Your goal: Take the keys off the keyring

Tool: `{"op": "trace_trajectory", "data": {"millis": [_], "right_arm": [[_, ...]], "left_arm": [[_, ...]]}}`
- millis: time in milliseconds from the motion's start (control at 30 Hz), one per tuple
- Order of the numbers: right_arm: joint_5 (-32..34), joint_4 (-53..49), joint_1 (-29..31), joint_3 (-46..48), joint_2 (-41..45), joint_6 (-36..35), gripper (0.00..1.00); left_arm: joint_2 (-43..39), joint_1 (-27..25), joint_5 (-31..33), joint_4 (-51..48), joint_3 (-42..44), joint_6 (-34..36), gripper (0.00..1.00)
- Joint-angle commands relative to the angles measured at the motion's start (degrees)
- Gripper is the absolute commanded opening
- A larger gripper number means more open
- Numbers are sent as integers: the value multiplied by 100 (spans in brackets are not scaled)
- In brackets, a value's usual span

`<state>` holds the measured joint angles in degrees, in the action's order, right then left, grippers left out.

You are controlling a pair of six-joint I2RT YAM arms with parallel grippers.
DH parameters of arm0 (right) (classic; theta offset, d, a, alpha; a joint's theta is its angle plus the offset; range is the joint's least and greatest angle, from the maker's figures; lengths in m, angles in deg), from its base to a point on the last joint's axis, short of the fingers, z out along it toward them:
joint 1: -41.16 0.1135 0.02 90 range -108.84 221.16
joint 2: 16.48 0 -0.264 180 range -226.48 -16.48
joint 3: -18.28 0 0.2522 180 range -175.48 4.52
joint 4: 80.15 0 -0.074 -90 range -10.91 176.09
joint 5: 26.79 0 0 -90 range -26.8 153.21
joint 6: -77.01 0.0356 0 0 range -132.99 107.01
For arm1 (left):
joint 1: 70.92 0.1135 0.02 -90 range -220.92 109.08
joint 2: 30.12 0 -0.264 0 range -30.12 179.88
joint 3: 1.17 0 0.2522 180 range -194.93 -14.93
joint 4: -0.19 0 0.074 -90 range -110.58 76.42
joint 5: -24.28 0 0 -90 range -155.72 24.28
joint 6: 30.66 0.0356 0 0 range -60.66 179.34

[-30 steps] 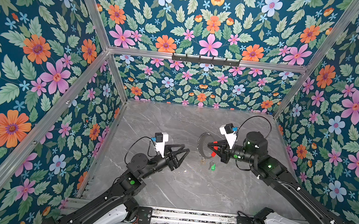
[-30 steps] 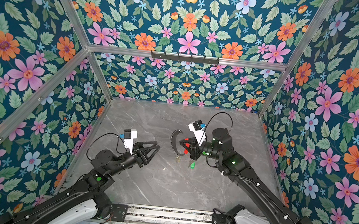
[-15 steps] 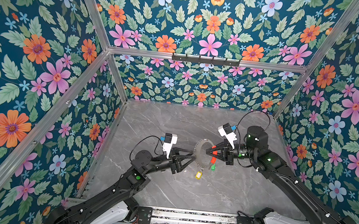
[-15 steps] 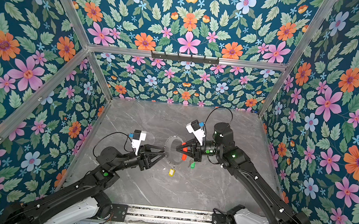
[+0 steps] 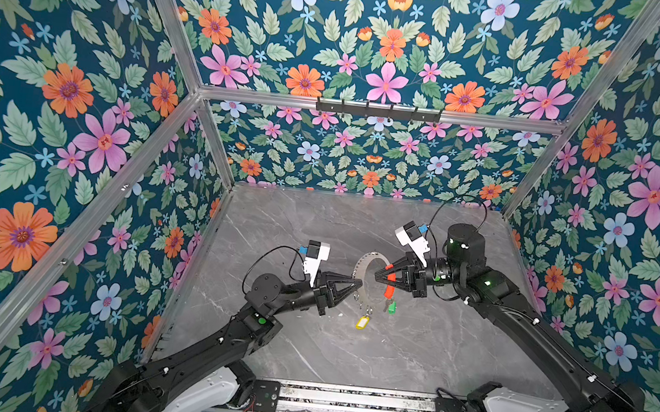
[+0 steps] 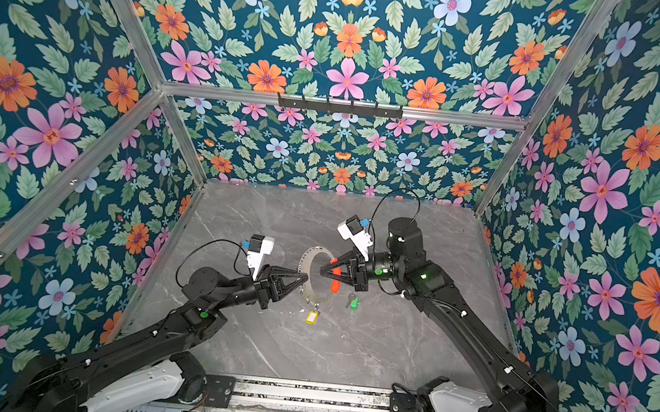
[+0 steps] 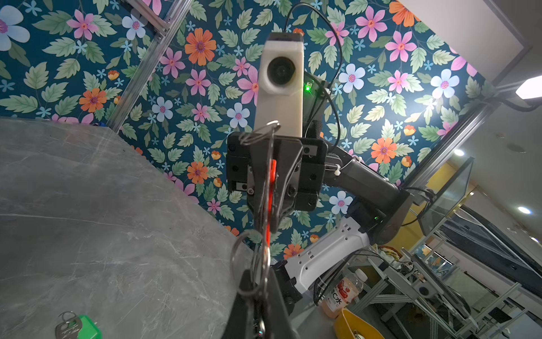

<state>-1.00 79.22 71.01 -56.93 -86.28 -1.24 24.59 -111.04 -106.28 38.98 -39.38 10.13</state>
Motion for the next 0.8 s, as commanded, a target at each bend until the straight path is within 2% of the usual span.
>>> {"op": "trace_trajectory", "data": {"millis": [0, 67, 200, 433, 500, 633, 767], "right_arm": [[145, 40, 21, -17, 9, 67, 18], [441, 103, 20, 29, 112, 148, 36], [1111, 340, 15, 258, 492, 328, 49], [2764, 1119, 86, 1215, 1559, 715, 51], [3272, 1045, 305, 1350, 1715, 582, 51], [4488, 784, 1147, 1372, 1742, 221, 49], [5033, 1045, 1607, 1487, 1591, 231, 48]], "left_arm": [[64, -10, 155, 545, -25, -311, 0], [91, -10, 344, 494, -34, -399, 0], [44, -11, 753, 338, -87, -508, 0], [-392, -57, 1931, -371, -182, -595, 0], [-480, -100, 2216, -609, -248, -597, 0], [-631, -171, 2708, -995, -340, -577, 0], [-684, -228, 2984, -1165, -358, -502, 0]]}}
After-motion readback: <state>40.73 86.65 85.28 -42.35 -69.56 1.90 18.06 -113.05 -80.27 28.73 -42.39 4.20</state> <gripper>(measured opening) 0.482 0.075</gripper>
